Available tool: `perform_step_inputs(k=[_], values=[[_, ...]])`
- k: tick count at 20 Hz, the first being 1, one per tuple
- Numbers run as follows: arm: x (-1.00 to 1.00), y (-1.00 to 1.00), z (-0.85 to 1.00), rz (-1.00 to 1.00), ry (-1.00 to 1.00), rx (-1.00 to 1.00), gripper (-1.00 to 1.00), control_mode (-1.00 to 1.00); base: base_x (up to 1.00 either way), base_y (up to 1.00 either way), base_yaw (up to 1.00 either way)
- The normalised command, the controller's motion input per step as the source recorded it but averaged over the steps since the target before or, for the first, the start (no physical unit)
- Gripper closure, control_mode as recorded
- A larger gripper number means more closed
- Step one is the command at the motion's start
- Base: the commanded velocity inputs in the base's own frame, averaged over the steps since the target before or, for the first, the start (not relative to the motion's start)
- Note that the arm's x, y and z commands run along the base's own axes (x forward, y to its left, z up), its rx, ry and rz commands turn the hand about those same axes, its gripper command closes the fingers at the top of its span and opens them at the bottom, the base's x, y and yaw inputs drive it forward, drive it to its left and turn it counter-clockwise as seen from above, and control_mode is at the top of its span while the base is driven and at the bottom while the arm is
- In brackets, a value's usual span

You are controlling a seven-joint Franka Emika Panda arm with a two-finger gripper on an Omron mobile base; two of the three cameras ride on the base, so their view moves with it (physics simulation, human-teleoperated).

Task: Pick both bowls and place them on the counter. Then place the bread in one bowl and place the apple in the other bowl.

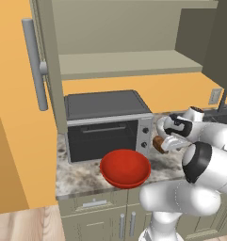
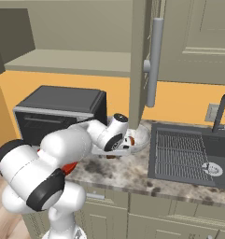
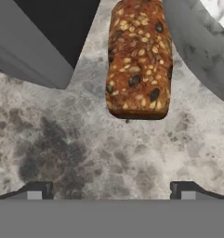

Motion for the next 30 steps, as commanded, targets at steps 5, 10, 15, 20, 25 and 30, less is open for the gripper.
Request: perform_step_inputs(k=[5, 10, 15, 20, 25, 30], values=[[0.17, 0.14, -0.05, -0.03, -0.01, 0.04, -1.00, -1.00, 0.00, 0.00, 0.00], [0.17, 0.10, 0.01, -0.05, 0.00, 0.00, -1.00, -1.00, 0.00, 0.00, 0.00], [0.03, 0.00, -0.09, -0.02, -0.02, 0.00, -1.00, -1.00, 0.00, 0.00, 0.00], [0.01, 0.00, -0.05, -0.01, -0.07, 0.00, -1.00, -1.00, 0.00, 0.00, 0.00], [0.00, 0.01, 0.00, -0.02, -0.07, -0.01, -1.00, -1.00, 0.00, 0.00, 0.00], [0.07, 0.13, 0.00, -0.04, 0.00, -0.02, -1.00, -1.00, 0.00, 0.00, 0.00]])
